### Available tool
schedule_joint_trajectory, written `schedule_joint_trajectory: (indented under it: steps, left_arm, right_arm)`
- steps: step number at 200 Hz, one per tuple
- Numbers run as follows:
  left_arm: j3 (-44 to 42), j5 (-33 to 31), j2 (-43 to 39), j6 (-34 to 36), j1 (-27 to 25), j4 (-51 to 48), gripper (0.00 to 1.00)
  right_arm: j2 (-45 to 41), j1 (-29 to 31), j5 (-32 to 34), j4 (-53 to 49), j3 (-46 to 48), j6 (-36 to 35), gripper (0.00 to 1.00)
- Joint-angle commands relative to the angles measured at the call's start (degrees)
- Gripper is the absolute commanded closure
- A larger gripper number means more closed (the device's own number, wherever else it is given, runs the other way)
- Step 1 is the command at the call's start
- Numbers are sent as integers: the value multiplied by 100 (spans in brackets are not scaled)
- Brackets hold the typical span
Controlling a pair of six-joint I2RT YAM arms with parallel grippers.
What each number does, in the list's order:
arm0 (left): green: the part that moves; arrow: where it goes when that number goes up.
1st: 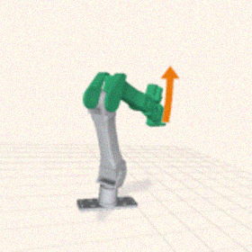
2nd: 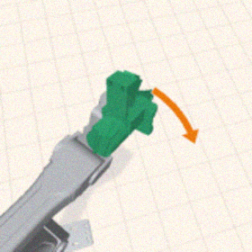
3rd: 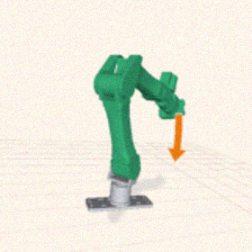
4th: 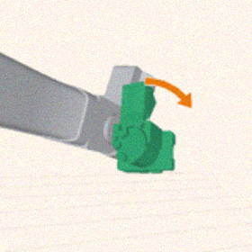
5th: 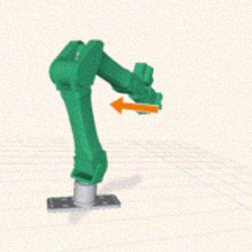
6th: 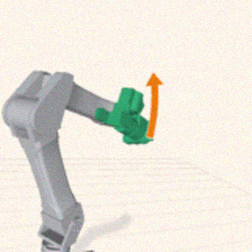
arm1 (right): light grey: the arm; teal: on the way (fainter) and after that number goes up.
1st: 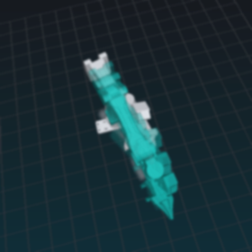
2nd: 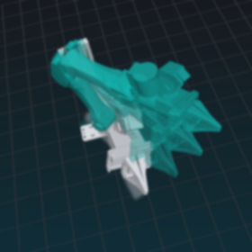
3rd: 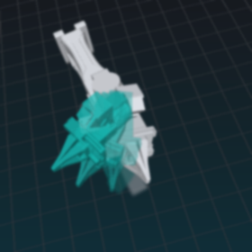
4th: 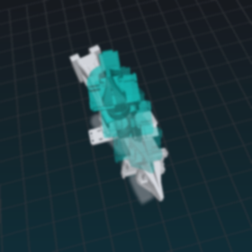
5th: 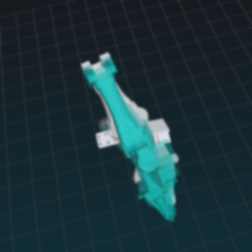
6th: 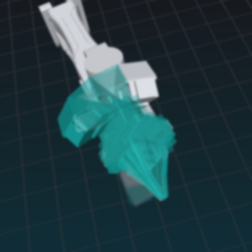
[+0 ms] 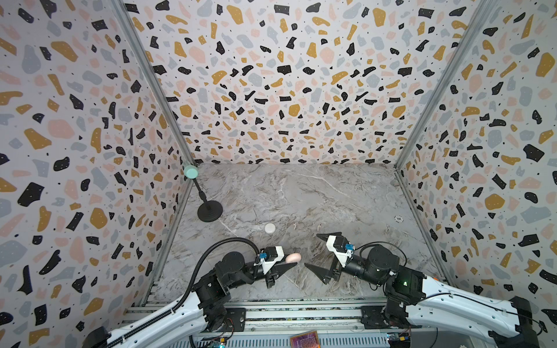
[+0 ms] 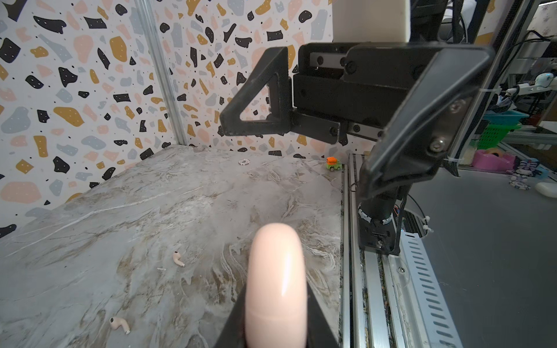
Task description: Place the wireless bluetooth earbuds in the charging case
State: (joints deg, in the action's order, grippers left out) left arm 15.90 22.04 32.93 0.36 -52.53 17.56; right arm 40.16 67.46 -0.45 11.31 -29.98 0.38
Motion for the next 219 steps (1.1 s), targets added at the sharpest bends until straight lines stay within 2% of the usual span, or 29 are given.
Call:
schedule_joint_trajectory:
  steps: [1, 38, 77, 147, 219]
  left_arm:
    - [150, 126, 9, -10, -15, 204, 100]
    - [141, 216, -26, -10, -19, 204, 100]
    - [133, 266, -32, -2, -24, 186, 100]
    - [121, 370, -59, 25, -20, 213, 100]
    - [115, 389, -72, 40, -29, 221, 100]
  right_arm:
    - [99, 150, 59, 137, -25, -250, 1]
    - [295, 352, 414, 156, -87, -383, 1]
    - [439, 367, 457, 248, -107, -383, 1]
    - [538, 396, 997, 387, -123, -318, 1]
    - [607, 400, 902, 526, -79, -358, 1]
